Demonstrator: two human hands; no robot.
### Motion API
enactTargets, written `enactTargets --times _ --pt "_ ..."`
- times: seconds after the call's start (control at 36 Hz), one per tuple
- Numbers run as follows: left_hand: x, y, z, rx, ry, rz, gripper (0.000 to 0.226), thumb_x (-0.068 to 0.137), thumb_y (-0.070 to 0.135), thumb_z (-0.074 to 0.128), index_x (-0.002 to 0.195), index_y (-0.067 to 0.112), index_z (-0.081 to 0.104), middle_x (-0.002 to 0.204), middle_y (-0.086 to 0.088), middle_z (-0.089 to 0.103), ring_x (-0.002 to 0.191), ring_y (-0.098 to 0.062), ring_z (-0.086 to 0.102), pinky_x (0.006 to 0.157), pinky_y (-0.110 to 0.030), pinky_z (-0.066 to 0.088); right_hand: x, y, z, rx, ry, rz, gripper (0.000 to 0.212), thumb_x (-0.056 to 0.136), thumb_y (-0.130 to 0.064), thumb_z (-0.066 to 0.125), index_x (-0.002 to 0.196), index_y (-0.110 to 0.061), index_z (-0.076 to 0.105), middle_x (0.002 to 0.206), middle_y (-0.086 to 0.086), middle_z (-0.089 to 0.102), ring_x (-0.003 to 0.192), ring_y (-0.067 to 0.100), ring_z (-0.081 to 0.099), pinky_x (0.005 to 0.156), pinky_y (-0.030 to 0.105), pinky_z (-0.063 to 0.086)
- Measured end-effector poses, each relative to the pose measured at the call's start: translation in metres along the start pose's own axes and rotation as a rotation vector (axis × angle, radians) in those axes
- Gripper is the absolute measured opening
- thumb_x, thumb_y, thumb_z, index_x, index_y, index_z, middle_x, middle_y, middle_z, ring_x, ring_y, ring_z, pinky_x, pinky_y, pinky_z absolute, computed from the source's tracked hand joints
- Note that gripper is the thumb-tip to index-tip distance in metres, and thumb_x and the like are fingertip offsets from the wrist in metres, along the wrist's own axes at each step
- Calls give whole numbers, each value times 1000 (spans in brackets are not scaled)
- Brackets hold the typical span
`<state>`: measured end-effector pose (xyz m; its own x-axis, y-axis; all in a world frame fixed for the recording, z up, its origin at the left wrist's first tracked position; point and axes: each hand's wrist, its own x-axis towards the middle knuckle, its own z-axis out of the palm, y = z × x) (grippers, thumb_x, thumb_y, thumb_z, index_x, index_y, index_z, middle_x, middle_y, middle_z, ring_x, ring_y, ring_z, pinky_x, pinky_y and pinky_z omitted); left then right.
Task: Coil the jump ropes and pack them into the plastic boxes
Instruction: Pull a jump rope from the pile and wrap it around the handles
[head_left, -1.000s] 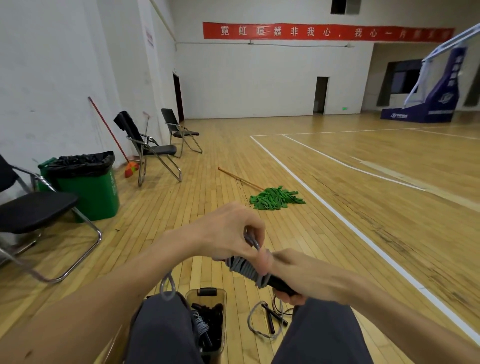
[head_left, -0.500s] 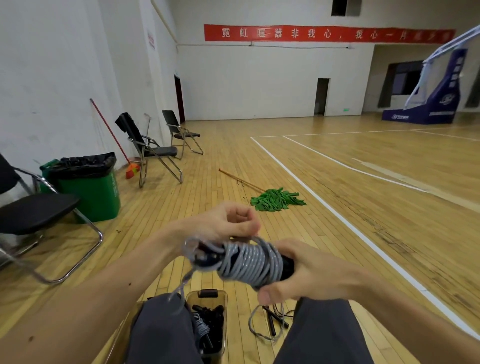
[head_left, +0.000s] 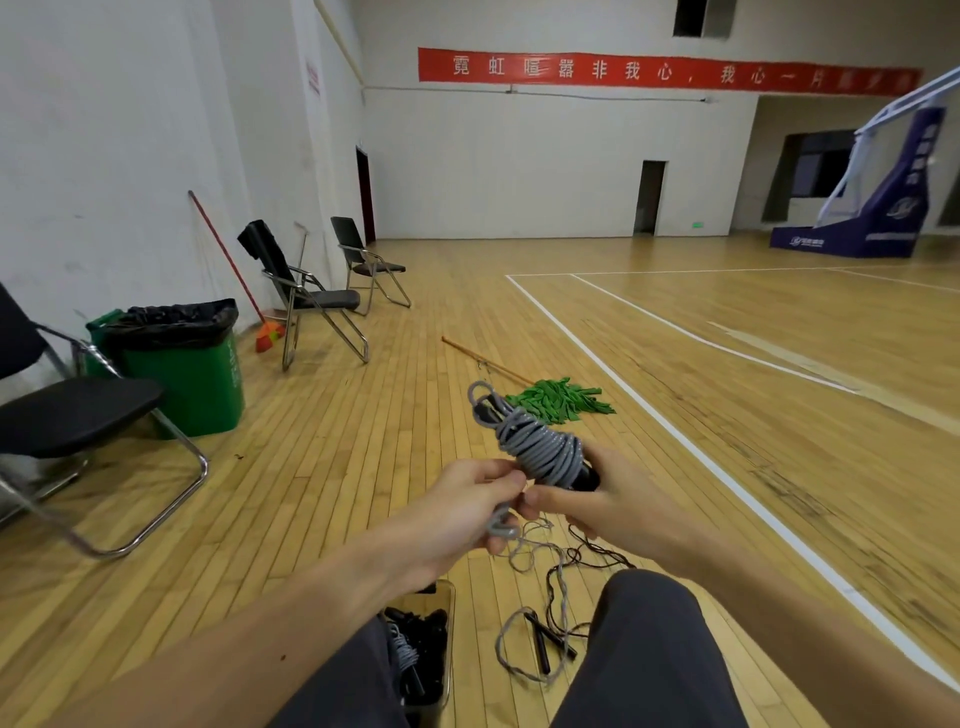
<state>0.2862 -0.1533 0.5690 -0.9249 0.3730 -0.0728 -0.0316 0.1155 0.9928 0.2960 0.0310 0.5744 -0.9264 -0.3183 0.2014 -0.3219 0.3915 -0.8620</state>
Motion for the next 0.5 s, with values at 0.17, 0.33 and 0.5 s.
enactTargets --times 0.17,0.33,0.5 --pt "4 -3 -2 107 43 -56 18 104 17 48 105 13 66 96 -4 67 84 -17 59 53 -22 43 12 21 7 -272 -9 99 52 88 -43 75 129 -34 44 107 -15 65 93 0 63 77 22 53" --pt "14 -10 -21 -213 42 -244 40 100 39 49 119 7 61 123 -22 66 105 -29 63 92 -40 50 36 25 40 -701 -81 114 105 81 -52 78 155 -23 9 140 4 45 127 22 45 107 39 43" --pt "30 -28 -61 -323 115 -381 54 98 56 48 122 10 60 99 -13 75 78 -19 69 67 -30 53 67 29 78 -876 -136 92 123 75 -88 50 159 -15 -4 139 11 41 129 28 42 108 44 40"
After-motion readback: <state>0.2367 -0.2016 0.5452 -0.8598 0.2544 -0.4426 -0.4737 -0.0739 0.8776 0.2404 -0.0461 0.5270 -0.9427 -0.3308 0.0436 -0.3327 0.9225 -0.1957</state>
